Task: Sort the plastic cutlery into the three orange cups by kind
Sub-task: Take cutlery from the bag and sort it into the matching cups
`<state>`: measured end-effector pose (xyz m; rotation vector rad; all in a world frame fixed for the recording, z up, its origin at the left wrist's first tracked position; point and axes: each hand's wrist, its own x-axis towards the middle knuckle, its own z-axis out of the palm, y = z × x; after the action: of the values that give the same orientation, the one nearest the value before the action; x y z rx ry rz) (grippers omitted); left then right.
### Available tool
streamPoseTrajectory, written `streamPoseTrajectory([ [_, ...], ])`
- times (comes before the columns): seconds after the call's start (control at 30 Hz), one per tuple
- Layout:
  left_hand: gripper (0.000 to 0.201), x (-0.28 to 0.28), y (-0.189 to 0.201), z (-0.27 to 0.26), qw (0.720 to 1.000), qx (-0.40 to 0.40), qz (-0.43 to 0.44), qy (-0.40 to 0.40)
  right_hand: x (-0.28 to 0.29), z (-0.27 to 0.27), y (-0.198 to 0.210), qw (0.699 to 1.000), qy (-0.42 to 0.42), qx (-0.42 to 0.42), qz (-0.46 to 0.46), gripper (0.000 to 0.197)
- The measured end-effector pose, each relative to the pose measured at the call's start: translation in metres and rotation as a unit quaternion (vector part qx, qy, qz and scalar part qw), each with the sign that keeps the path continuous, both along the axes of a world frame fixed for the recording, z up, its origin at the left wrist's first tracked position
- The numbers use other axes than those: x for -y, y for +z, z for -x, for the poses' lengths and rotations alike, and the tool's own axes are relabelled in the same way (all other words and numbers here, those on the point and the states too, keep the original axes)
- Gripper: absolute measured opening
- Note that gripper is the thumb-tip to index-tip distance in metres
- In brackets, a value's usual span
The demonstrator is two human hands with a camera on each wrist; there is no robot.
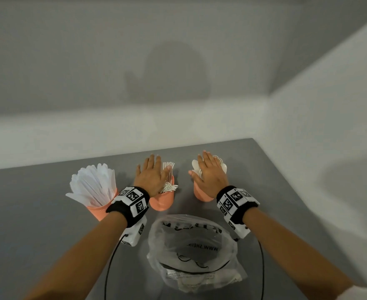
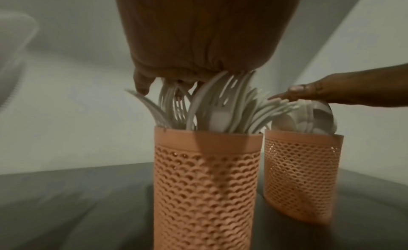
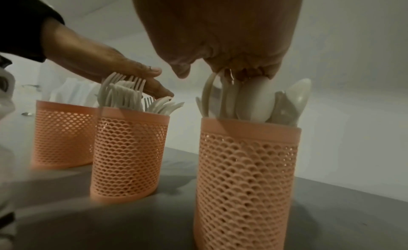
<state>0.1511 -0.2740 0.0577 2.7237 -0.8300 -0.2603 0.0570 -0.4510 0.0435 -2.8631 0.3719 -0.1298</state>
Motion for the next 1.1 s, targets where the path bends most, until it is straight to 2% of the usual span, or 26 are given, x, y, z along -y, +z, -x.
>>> streamPoseTrajectory([
  [0.1,0.079,-0.004,-0.002,0.005,0.998,0.053,0.024,-0.034,-0.002,-0.001,0.002,1.0,-0.003,-0.007,-0.015,0.069],
  [0.2,0.11,-0.008,-0.007,0.019,0.991,0.102,-0.017,-0.082,-0.001,-0.001,0.002,1.0,0.002,-0.02,-0.006,0.075],
  [0.27,0.115,-0.01,-0.013,0.023,0.988,0.122,-0.025,-0.091,0.0,0.0,0.002,1.0,0.006,-0.026,0.013,0.08],
  [0.43,0.107,-0.014,-0.018,0.029,0.989,0.13,-0.007,-0.07,0.001,0.003,0.009,0.998,0.014,-0.056,0.04,0.08],
  [0.57,0.103,-0.01,-0.013,0.031,0.996,0.074,-0.001,-0.039,0.003,0.003,0.017,0.996,0.005,-0.092,0.012,0.081],
  [0.6,0.102,-0.01,-0.011,0.032,0.997,0.071,0.015,-0.035,0.002,0.006,0.018,0.997,-0.002,-0.071,-0.011,0.077],
  [0.67,0.093,-0.015,-0.006,0.036,0.99,0.097,0.091,-0.051,-0.004,0.015,0.021,0.998,-0.001,0.036,-0.047,0.059],
  [0.73,0.074,-0.023,0.002,0.045,0.971,0.091,0.206,-0.077,-0.015,0.029,0.027,0.987,0.042,0.135,-0.074,0.037],
  [0.77,0.065,-0.027,0.006,0.052,0.96,0.062,0.261,-0.086,-0.023,0.037,0.032,0.982,0.073,0.142,-0.099,0.028],
  [0.87,0.049,-0.04,0.012,0.081,0.929,-0.04,0.355,-0.098,-0.055,0.063,0.043,0.974,0.168,0.01,-0.152,0.015],
  [0.93,0.041,-0.047,0.003,0.1,0.931,-0.059,0.351,-0.08,-0.073,0.076,0.039,0.963,0.213,-0.115,-0.122,0.019],
  [1.0,0.041,-0.053,-0.014,0.112,0.959,-0.034,0.273,-0.063,-0.086,0.087,0.025,0.94,0.229,-0.245,-0.066,0.024],
  [1.1,0.022,-0.062,-0.04,0.127,0.993,-0.049,0.097,-0.038,-0.094,0.101,-0.003,0.911,0.177,-0.372,-0.012,0.034],
])
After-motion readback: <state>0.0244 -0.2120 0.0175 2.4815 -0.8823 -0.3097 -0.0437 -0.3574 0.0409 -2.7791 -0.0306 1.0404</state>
